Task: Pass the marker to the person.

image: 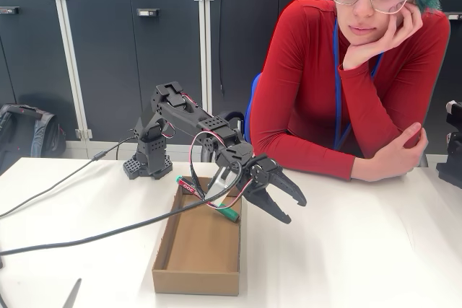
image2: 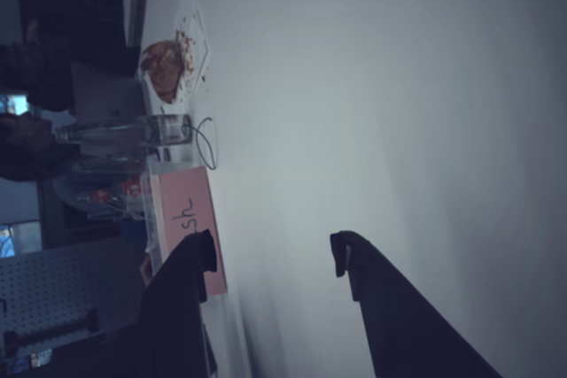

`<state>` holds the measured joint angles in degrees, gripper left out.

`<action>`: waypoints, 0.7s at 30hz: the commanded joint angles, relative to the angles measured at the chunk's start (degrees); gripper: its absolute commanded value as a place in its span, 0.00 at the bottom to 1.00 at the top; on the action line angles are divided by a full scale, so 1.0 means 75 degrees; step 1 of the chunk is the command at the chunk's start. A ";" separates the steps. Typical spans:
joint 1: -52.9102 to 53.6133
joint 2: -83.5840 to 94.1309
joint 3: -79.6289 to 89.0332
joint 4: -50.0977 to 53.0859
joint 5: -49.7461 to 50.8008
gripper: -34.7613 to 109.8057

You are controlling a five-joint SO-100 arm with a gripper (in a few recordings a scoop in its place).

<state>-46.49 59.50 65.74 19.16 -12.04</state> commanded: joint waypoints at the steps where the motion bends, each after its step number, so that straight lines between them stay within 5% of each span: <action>1: -0.0035 0.0844 -0.0129 -0.0023 -0.0141 0.44; 21: 0.0023 0.0844 -0.0129 -0.0012 -0.0070 0.45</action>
<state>-46.32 59.50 65.74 19.16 -12.13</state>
